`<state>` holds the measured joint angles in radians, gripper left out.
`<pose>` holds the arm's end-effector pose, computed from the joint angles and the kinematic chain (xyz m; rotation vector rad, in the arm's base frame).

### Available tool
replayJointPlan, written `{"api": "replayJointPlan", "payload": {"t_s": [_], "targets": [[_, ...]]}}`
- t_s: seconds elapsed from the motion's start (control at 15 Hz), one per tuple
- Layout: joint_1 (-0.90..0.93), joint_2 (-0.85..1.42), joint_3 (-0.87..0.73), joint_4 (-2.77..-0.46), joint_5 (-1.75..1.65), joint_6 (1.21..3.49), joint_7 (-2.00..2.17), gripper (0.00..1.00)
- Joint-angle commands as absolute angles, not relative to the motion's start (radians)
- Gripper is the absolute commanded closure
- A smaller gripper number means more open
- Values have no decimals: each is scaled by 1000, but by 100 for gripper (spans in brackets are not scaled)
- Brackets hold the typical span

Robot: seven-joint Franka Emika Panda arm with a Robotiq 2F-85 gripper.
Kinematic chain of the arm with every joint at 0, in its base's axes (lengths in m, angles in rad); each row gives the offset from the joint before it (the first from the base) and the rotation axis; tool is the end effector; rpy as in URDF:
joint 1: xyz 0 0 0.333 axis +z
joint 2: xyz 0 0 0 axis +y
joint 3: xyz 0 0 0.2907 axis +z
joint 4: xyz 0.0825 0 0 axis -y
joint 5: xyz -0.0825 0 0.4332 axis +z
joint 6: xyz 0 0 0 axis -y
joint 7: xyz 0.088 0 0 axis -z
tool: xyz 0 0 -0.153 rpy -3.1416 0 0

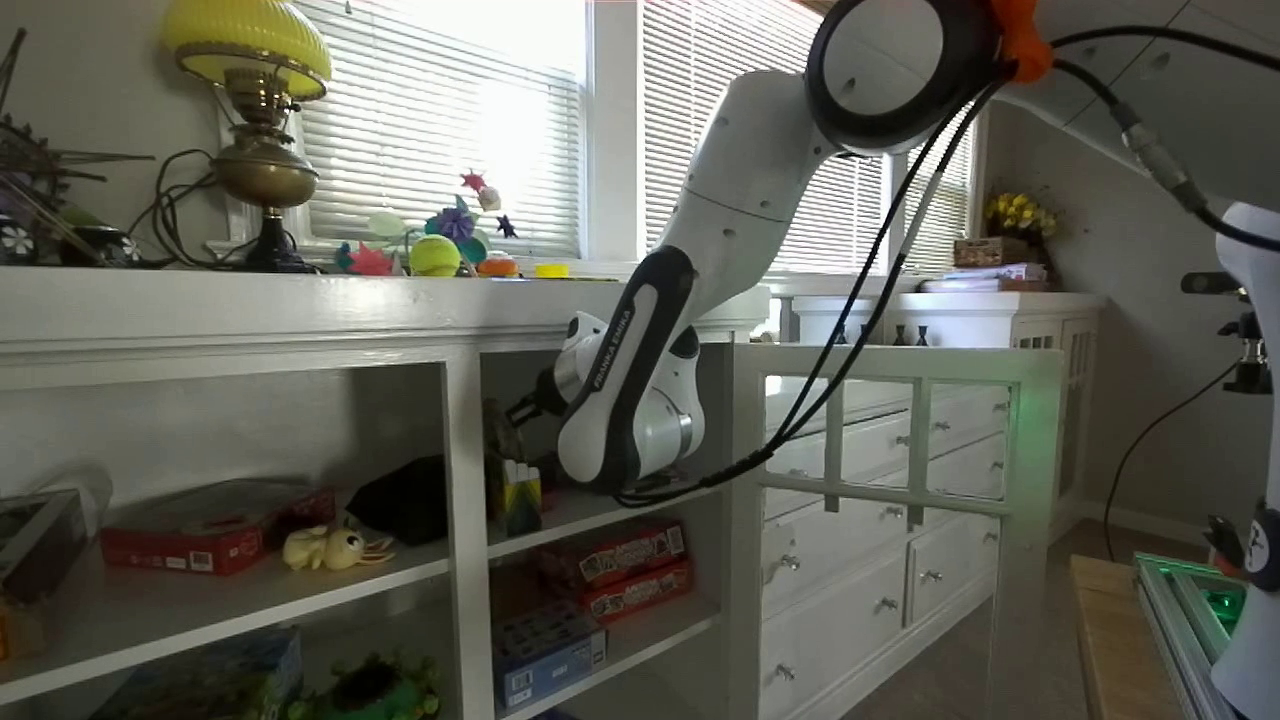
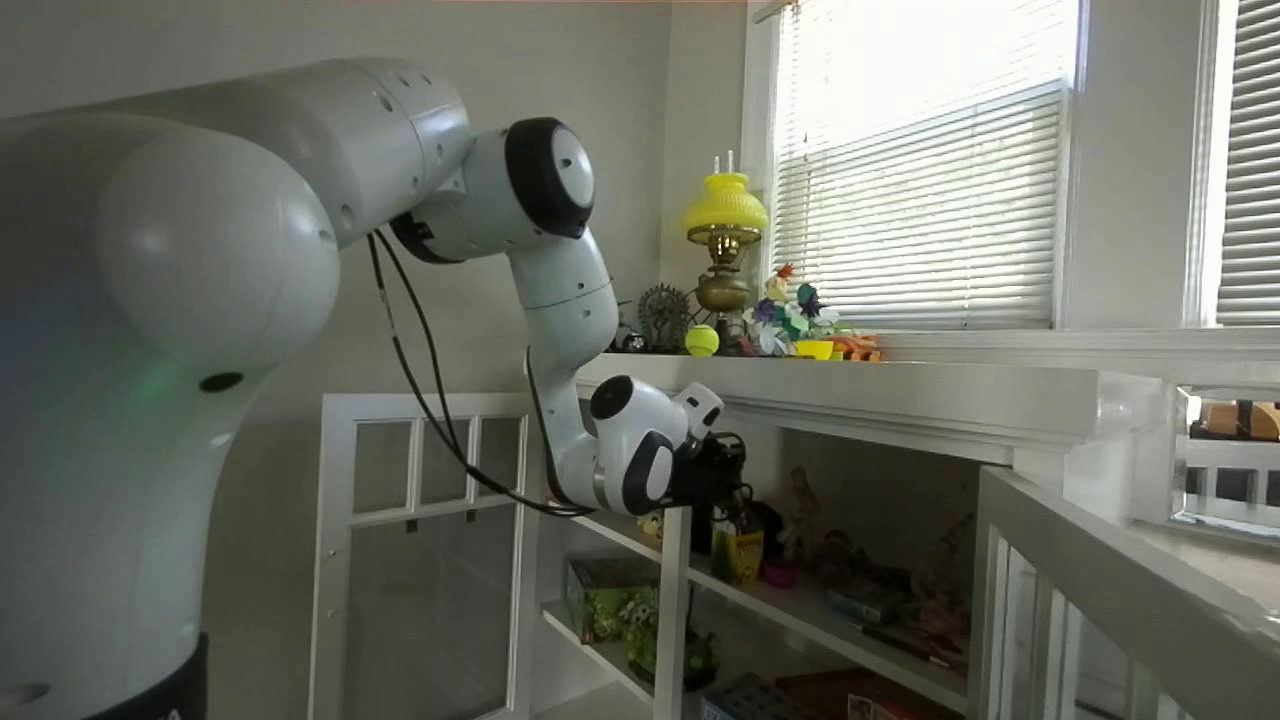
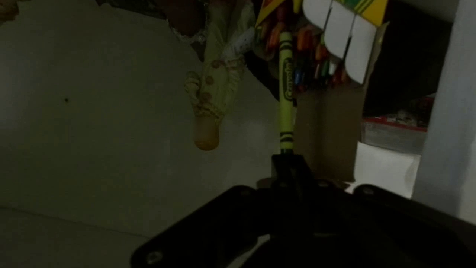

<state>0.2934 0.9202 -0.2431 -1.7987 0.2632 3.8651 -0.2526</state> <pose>0.7130 0.0167 0.1197 2.3920 0.2527 1.5920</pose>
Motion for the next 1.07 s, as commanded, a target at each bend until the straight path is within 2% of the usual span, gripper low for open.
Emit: {"api": "replayJointPlan", "payload": {"t_s": [0.0,0.6,1.0], "targets": [[349,867,-256,-1893,350,3951,-347,98],[488,777,-238,-2074,601,4108,-639,98],[540,689,-167,-2152,706,4168,-810,98]]}}
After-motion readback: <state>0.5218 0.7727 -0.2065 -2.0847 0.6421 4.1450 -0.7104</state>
